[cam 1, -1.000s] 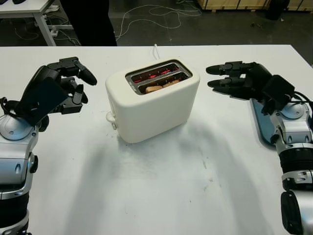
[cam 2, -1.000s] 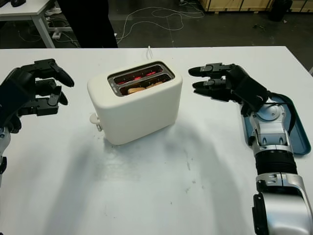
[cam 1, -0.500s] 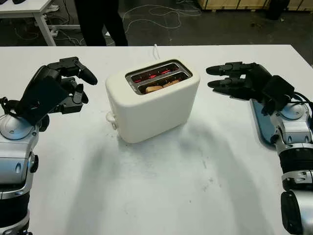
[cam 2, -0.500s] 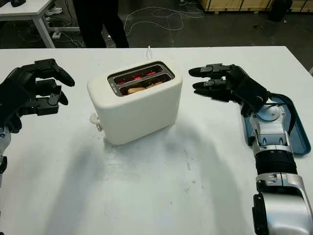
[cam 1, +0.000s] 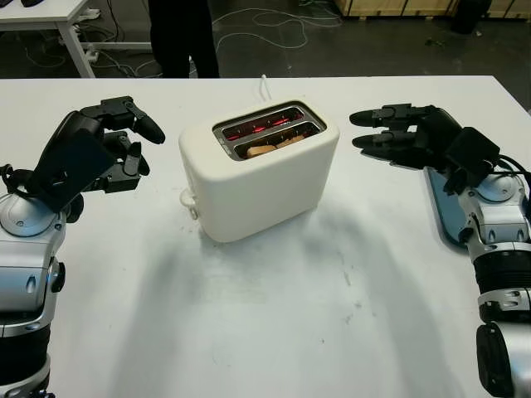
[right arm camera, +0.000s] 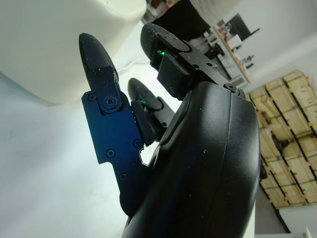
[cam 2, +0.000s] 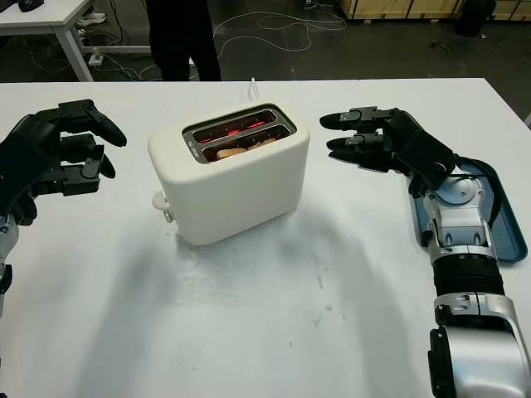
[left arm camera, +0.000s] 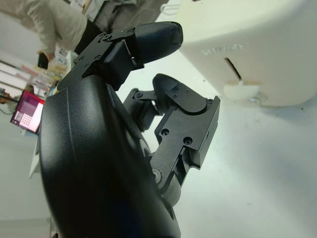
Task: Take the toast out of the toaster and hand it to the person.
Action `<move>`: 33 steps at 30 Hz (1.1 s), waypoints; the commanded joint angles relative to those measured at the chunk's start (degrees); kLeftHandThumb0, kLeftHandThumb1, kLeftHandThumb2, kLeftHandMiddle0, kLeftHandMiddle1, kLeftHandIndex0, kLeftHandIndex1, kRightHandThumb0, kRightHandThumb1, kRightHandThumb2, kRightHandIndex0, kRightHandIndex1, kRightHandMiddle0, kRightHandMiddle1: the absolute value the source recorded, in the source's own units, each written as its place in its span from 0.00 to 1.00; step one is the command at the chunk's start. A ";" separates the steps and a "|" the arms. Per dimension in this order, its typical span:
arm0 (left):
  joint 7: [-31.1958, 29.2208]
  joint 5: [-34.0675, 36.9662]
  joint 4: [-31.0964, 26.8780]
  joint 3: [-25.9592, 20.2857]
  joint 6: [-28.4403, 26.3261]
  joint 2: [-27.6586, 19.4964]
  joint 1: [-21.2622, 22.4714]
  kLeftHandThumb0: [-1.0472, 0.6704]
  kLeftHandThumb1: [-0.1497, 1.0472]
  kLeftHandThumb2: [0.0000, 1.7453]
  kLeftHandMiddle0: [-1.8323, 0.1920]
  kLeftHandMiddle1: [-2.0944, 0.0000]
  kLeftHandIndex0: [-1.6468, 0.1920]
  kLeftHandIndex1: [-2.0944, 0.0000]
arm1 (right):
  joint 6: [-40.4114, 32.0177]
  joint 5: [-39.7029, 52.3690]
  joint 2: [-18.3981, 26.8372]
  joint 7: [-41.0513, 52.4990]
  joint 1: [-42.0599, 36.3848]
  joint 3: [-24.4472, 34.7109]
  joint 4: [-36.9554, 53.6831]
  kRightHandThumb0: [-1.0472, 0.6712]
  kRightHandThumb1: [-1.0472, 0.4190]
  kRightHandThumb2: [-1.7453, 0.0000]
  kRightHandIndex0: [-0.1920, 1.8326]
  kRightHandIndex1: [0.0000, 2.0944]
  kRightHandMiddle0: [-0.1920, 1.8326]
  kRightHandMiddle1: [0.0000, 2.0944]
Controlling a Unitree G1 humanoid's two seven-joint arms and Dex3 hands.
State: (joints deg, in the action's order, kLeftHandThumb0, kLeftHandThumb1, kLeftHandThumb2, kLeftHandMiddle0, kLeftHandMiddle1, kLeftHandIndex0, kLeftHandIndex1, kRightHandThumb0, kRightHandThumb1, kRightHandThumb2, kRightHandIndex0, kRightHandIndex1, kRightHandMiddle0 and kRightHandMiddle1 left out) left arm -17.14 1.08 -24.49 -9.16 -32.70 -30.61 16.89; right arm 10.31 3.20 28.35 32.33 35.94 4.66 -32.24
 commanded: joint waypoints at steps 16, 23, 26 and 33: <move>-0.27 -0.48 -0.14 0.32 -0.03 -0.76 1.13 0.63 0.69 0.70 0.57 0.27 0.60 0.32 | -1.07 0.04 -0.06 -0.63 -0.47 -0.06 1.60 0.32 0.16 1.00 0.53 0.00 0.49 0.00; 0.02 -0.27 -0.04 0.20 -0.37 -0.50 1.19 0.62 0.68 0.71 0.57 0.27 0.59 0.32 | -1.52 0.04 -0.08 -0.84 -0.80 0.08 1.98 0.30 0.16 1.00 0.53 0.00 0.49 0.00; -0.19 -0.22 0.19 0.18 0.22 -0.62 1.17 0.64 0.69 0.71 0.57 0.27 0.59 0.32 | -0.89 0.39 -0.20 -0.63 -0.79 0.33 1.29 0.30 0.16 1.00 0.53 0.00 0.49 0.00; -0.44 0.12 0.41 0.03 0.14 -0.68 1.26 0.63 0.68 0.72 0.57 0.27 0.59 0.32 | -0.57 0.20 -0.18 -0.81 -1.15 0.27 1.26 0.30 0.16 1.00 0.53 0.00 0.49 0.00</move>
State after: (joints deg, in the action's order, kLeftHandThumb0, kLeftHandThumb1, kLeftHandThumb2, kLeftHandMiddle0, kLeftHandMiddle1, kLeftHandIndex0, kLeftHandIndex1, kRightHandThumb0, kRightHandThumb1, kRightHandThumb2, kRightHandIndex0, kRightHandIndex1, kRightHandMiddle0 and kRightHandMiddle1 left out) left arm -17.37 1.22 -24.31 -9.13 -32.67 -30.96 17.45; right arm 9.41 3.15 28.35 31.91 35.46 4.78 -31.05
